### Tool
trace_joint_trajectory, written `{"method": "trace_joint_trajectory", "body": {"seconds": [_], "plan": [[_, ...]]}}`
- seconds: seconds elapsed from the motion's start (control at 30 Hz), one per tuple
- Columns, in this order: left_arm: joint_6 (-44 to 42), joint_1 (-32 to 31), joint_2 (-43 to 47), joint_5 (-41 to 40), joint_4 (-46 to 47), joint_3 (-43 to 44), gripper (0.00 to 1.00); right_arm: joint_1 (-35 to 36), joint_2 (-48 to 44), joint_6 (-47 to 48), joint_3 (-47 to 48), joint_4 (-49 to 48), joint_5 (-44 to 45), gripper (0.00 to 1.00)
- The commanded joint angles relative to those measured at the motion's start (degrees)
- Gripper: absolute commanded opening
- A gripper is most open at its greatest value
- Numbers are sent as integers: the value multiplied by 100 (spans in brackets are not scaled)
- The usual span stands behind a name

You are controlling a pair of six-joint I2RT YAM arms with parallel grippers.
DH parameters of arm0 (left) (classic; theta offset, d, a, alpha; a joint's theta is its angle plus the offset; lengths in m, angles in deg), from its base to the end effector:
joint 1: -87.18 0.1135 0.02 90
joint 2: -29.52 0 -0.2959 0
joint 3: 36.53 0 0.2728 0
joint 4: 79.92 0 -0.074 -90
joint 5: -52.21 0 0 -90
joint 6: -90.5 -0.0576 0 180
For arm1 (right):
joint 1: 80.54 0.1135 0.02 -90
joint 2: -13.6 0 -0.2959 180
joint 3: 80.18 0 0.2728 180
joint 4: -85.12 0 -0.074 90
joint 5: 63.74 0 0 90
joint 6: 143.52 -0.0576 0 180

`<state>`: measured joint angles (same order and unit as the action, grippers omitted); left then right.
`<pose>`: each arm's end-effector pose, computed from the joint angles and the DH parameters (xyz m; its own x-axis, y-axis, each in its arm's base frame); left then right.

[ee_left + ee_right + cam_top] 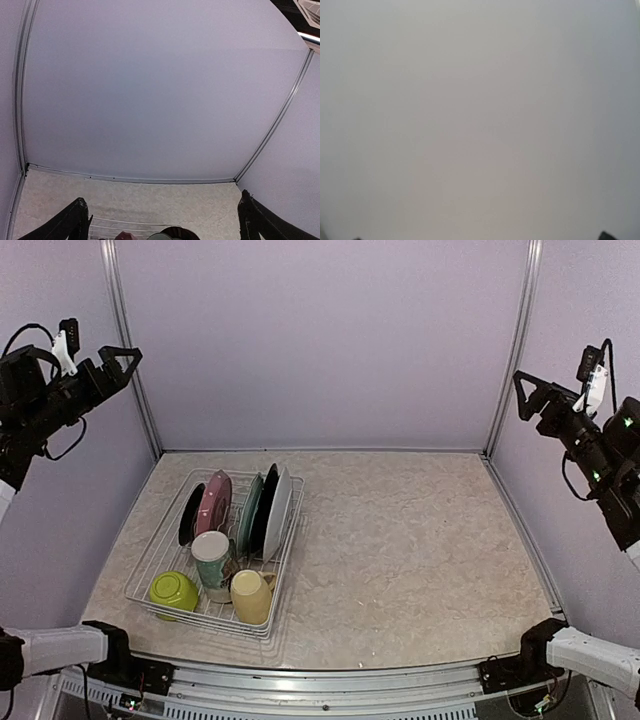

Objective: Unload the mixed dishes from the dish rack
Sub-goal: Grab the plate from the dish rack.

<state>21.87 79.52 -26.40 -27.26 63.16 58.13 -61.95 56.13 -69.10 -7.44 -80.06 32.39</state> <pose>0.1944 -0.0368 0.5334 -0.0844 -0.3501 -0.9329 0.3021 0.8832 -0.3588 0.1576 0.0465 0.4856 0.1834 0.3434 -0.9211 -0.2789 0.9167 0.2863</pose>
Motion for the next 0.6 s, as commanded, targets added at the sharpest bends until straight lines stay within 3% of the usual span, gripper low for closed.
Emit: {"method": "trace_joint_trajectory", "body": {"seconds": [0.0,0.3,0.57], "plan": [[332,526,-334,615,183,-221,99,-391,286,-290,-87,745,406,100],[755,1326,-974,1635,313,-678,99,-958,839,-642,-367,1385,24,100],[907,1311,-1505,2301,179,-803,99,-1146,1283,-592,-816,1755,-1007,100]]}}
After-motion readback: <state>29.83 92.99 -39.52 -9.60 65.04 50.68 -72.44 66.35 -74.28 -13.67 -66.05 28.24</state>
